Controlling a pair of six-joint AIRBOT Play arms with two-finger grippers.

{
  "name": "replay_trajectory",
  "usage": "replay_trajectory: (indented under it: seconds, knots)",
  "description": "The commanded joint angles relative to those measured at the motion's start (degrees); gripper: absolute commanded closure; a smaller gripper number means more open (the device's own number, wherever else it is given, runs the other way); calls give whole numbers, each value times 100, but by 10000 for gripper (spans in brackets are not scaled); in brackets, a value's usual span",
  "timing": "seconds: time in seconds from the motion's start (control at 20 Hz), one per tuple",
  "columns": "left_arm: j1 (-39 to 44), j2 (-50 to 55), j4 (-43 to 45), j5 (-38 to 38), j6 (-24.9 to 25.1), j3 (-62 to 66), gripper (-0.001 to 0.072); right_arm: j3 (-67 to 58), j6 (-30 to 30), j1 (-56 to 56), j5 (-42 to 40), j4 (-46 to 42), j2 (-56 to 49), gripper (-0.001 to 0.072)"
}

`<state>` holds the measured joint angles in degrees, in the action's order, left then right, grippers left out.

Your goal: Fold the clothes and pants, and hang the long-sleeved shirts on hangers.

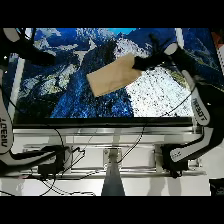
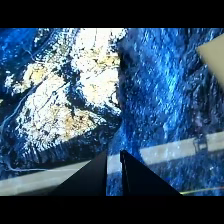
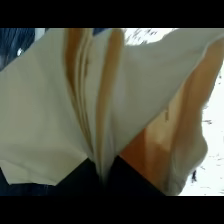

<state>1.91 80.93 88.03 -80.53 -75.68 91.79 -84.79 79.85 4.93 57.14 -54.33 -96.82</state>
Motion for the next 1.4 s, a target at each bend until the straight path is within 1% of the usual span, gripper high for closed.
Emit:
replay_trajectory:
  seconds: [0.0, 0.05, 0.15, 0.3, 0.5, 0.65, 0.75, 0.85, 0.9, 0.95, 1.0, 1.05, 1.15, 1.2, 1.3, 1.35]
  knots:
    - [-46, -236, -686, -11, -20, 4, 606, -61, 1486, -564, -188, -1808, 1110, 700]
    - [-44, -223, -981, -11, -20, 4, 606, -61, 1926, -778, -90, -2352, 1451, 699]
    - [-44, -203, -1368, -11, -20, 4, 606, -61, 2577, -1311, 258, -3233, 2114, 700]
    - [-46, -203, -1416, -11, -20, 4, 606, -61, 3045, -2391, 1115, -3934, 2870, 700]
    - [-46, -203, -1419, -11, -20, 4, 606, -61, 3067, -4000, 2347, -4548, 3346, 700]
    - [-46, -203, -1419, -11, -20, 4, 606, -57, 3060, -5206, 3147, -4701, 3388, 700]
    - [-46, -203, -1419, -11, -20, 4, 606, -37, 3018, -5840, 3405, -4695, 3383, 700]
    - [-46, -203, -1419, -11, -20, 4, 606, -28, 3018, -6264, 3477, -4660, 3377, 691]
    - [-46, -203, -1419, -11, -20, 4, 606, -28, 3018, -6404, 3477, -4662, 3377, 554]
    - [-46, -203, -1419, -11, -20, 4, 607, -28, 3016, -6492, 3467, -4662, 3377, 291]
    - [-46, -203, -1419, -11, -20, 4, 606, -28, 3014, -6529, 3425, -4658, 3377, 71]
    - [-46, -203, -1419, -11, -20, 4, 607, -28, 2999, -6526, 3368, -4621, 3377, 52]
    - [-46, -203, -1419, -11, -20, 4, 606, -28, 2931, -6417, 3228, -4389, 3375, 63]
    - [-46, -203, -1419, -11, -20, 4, 606, -28, 2796, -6301, 3156, -4214, 3370, 108]
    - [-46, -203, -1419, -11, -20, 4, 606, -7, 2704, -5906, 3128, -3858, 3342, 254]
    - [-46, -203, -1419, -11, -20, 4, 606, 17, 2702, -5615, 3139, -3731, 3327, 358]
